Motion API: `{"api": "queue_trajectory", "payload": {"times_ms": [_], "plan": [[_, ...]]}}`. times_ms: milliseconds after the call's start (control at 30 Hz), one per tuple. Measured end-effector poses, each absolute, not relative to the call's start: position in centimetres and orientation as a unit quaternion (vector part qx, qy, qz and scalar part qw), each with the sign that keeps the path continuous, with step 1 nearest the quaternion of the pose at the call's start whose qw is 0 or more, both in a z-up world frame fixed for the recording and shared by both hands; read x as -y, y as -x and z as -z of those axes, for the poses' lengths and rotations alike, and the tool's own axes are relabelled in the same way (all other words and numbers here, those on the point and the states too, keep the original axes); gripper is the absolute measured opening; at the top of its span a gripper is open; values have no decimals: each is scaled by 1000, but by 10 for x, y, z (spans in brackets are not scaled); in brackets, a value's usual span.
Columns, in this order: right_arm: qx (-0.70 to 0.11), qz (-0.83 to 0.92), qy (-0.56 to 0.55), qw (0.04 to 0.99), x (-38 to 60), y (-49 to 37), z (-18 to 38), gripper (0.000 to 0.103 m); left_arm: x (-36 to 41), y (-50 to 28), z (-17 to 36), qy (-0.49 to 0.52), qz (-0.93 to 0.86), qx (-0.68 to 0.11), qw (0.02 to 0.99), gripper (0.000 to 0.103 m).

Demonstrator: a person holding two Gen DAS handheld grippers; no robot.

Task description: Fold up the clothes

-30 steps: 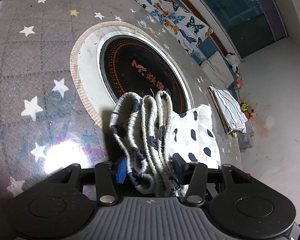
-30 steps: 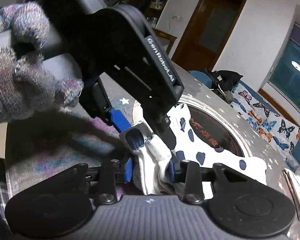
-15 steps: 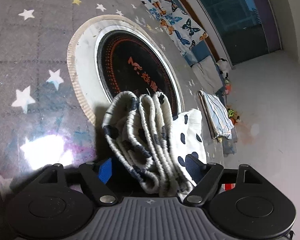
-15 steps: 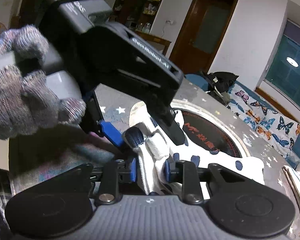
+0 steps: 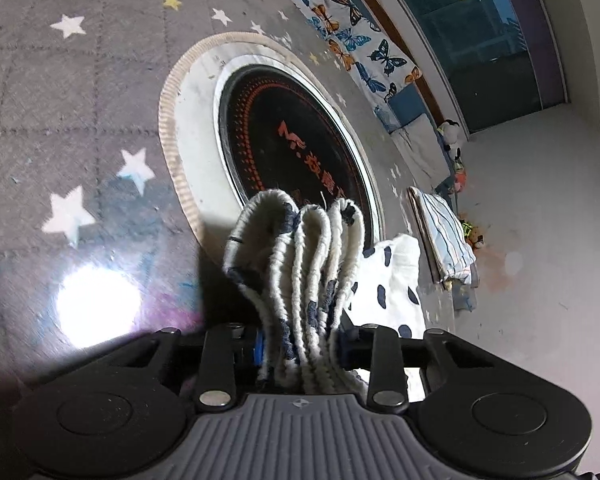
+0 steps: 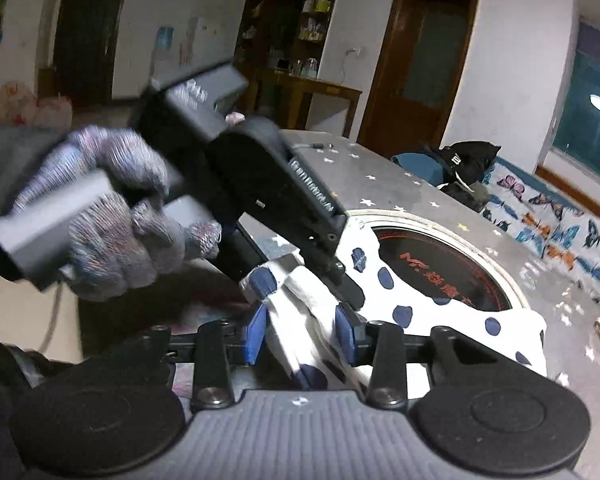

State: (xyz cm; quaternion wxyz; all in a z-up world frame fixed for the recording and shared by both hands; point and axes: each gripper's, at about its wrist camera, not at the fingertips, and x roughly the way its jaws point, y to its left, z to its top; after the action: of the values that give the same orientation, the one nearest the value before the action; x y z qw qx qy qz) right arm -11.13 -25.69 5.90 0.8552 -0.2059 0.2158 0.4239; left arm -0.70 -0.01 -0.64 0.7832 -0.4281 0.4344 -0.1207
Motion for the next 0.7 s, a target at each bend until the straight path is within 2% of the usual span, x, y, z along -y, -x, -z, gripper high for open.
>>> {"api": "queue_trajectory", "payload": {"times_ms": [167,500,700], "plan": [[-236,-389,122,882,300,101,-68,43,-3,8,6,427,119,-431,786,34],[-332,-290,32,897,368,89,-35,43,-8,9,6,426,120,-426,789,34],[-316,-287,15,904,383,90,-50,45,-8,9,6,422,124,-426,791,35]]}}
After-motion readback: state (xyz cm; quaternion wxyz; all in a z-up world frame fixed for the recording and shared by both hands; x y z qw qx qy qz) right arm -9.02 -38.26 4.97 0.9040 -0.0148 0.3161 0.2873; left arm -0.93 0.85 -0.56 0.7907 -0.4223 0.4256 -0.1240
